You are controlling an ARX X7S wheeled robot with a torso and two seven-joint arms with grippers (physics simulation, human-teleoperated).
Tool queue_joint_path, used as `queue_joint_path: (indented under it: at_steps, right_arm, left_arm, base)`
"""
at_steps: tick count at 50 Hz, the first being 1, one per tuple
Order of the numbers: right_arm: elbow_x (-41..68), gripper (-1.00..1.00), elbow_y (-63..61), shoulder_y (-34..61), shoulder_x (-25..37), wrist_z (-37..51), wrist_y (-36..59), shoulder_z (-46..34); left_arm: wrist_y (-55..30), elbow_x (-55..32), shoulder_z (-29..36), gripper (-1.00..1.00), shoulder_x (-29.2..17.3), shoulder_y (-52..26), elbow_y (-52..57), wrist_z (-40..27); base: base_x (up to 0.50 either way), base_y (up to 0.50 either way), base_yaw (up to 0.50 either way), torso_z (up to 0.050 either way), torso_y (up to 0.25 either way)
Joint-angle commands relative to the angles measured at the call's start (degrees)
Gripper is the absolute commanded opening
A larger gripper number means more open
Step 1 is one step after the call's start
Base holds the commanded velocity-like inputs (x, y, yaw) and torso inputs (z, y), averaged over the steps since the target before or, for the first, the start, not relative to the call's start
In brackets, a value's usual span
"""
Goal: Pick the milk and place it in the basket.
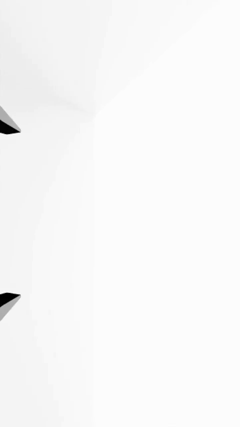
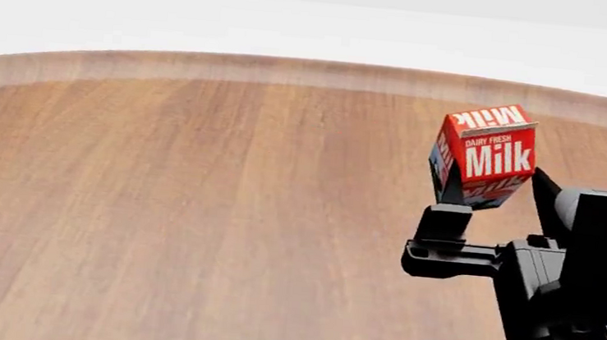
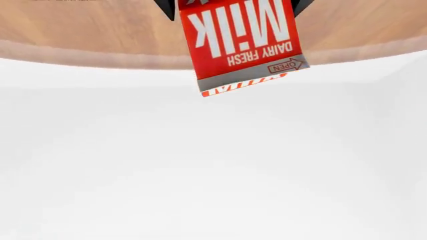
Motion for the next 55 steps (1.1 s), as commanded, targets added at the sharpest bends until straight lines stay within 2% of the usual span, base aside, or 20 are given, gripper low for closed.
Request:
queue_joint_path:
  at_steps: [1,17,44,50,55]
  right_arm:
    - [-1.6,-1.00,-0.9,0.1,-0.5,0.6,-2.6,1.3]
    - [-2.1,-1.00,-1.8,-4.0,-1.4,4.8,-6.6,8.3]
    - [-2.2,-1.00,-0.7,-4.0,-1.0,4.3,-6.7,6.6]
    - [1.1,-1.00,-2.7,2.2,3.9,2.0,-1.7,6.8]
    - [7.6,-1.00,-4.4,11.7,9.4,1.9,7.9,9.6]
  left_arm:
    - [0.4,0.0,0.0,1.00,-0.1,0.5,0.1,-0.1]
    - [0.8,-0.2,-0.2,1.00,-0.4,1.2,0.1,-0.4]
    - [1.5,-0.3,0.2,1.00,-0.8,1.4,-0.1,-0.8]
    - [2.0,0.2,0.2,1.00,-0.8,2.2,-0.1,-0.5]
    - [1.9,-0.1,0.1,1.00,-1.2,2.1,-0.1,-0.7]
  base:
    - [0.00,0.00,0.00,0.000,0.000]
    - [0.00,0.00,0.00,0.000,0.001]
    - [0.00,0.00,0.00,0.001,0.002]
    - [0.00,0.00,0.00,0.000,0.002]
    - [0.00,0.00,0.00,0.000,0.002]
